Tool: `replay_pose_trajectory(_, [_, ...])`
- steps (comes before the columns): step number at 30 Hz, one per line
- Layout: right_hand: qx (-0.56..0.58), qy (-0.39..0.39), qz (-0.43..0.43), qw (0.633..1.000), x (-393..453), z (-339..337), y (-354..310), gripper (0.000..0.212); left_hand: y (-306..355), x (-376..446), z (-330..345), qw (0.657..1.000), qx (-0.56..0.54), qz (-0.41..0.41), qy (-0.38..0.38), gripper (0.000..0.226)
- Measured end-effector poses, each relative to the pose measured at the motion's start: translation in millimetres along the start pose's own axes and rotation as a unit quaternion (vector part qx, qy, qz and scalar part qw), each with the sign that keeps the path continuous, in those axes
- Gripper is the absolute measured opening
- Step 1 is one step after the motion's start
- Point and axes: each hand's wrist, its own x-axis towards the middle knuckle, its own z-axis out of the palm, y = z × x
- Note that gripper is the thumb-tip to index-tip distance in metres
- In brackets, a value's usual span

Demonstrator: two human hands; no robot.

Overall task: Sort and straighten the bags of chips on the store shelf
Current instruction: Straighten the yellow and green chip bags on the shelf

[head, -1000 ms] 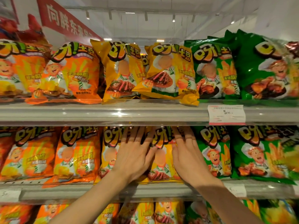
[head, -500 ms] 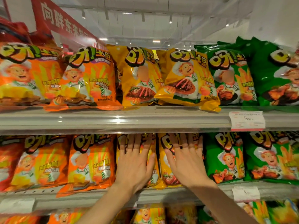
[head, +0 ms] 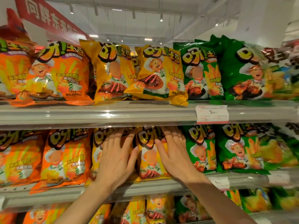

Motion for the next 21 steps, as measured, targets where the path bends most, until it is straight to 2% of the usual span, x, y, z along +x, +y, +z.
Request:
replay_pose_trajectory(4, [0.001, 0.076, -0.008, 0.997, -6, -47, 48, 0.049, 60, 4, 5, 0.991, -0.129, 0.012, 0.019, 0.046])
replay_pose_trajectory(6, [0.0, 0.085, 0.004, 0.996, -7, -76, 76, 0.048, 95, 10, 13, 0.984, -0.179, -0.003, 0.012, 0.044])
replay_pose_trajectory(9, [-0.037, -0.009, 0.047, 0.998, -9, -106, 119, 0.049, 141, 19, 31, 0.982, -0.186, -0.015, -0.029, 0.047])
replay_pose_trajectory(12, [-0.05, -0.094, 0.044, 0.993, -10, -114, 147, 0.053, 173, 27, 47, 0.98, -0.187, -0.042, -0.056, 0.055])
replay_pose_trajectory(17, [-0.037, -0.149, 0.022, 0.988, -3, -117, 157, 0.072, 200, 45, 62, 0.972, -0.177, -0.132, -0.085, 0.056])
replay_pose_trajectory(21, [-0.018, -0.208, 0.041, 0.977, 8, -116, 155, 0.084, 210, 54, 72, 0.957, -0.212, -0.172, -0.098, 0.066])
